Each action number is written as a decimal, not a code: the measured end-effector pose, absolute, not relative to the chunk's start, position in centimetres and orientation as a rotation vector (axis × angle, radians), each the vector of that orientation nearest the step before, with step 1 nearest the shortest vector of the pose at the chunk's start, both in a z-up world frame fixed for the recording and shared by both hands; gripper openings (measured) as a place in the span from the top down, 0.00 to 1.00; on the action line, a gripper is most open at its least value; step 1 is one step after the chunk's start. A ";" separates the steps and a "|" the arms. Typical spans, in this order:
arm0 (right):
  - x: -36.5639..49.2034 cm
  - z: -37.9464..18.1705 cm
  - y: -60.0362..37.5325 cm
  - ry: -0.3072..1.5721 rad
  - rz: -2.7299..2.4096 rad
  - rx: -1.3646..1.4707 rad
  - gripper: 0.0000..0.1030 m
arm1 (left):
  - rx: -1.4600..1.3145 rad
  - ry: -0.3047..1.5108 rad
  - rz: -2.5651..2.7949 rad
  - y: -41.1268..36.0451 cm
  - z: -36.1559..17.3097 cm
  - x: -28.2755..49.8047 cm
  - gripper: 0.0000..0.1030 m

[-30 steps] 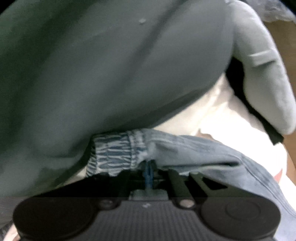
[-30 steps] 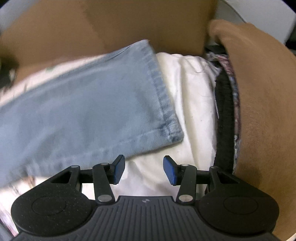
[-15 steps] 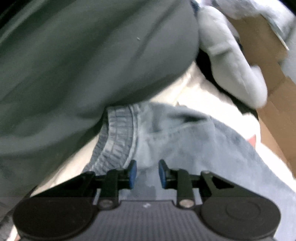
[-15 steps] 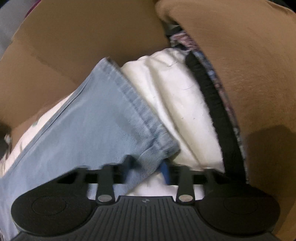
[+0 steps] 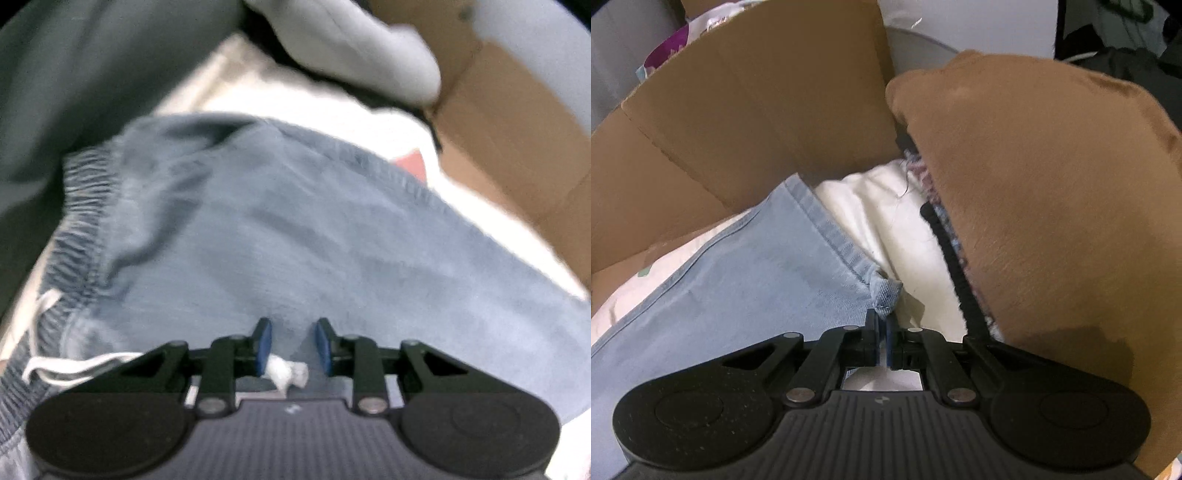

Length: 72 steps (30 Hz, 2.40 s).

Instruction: Fold clothes

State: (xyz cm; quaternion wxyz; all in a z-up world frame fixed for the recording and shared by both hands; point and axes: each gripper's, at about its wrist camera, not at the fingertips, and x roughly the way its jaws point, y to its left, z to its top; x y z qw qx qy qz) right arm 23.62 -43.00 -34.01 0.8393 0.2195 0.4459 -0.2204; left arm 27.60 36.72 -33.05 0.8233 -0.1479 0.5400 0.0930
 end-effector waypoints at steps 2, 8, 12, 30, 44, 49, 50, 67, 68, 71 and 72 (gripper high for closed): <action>23.7 -34.0 -43.0 0.952 -0.470 0.447 0.99 | -0.297 1.192 0.210 36.3 -34.6 28.6 0.72; 24.1 -33.9 -43.1 0.967 -0.476 0.417 0.99 | -0.308 1.160 0.258 36.5 -35.6 30.8 0.70; 25.2 -34.5 -42.9 1.054 -0.467 0.396 0.96 | -0.279 1.113 0.257 36.1 -33.7 32.1 0.73; 30.0 -35.1 -38.8 1.000 -0.179 0.171 0.69 | -0.170 1.110 0.147 31.3 -34.5 37.7 0.72; 33.3 -36.2 -40.7 0.972 -0.261 0.259 0.96 | -0.247 1.072 0.040 28.3 -34.8 37.7 0.74; 34.3 -36.8 -39.0 0.956 -0.241 0.343 0.96 | -0.246 1.084 0.014 26.2 -35.3 37.0 0.74; 34.6 -37.1 -38.6 0.962 -0.250 0.323 0.96 | -0.240 1.085 0.013 25.8 -35.4 37.0 0.73; 41.7 -37.2 -40.4 1.008 -0.410 0.279 0.92 | -0.156 1.168 -0.038 24.1 -35.8 38.8 0.51; 41.7 -36.9 -40.6 1.021 -0.397 0.288 0.92 | -0.142 1.174 -0.047 23.9 -35.7 38.9 0.51; 41.0 -35.5 -41.0 1.039 -0.365 0.303 0.74 | -0.175 1.174 -0.028 23.8 -35.1 38.8 0.51; 40.5 -35.1 -40.9 1.037 -0.348 0.311 0.60 | -0.196 1.168 -0.027 23.8 -34.8 38.6 0.51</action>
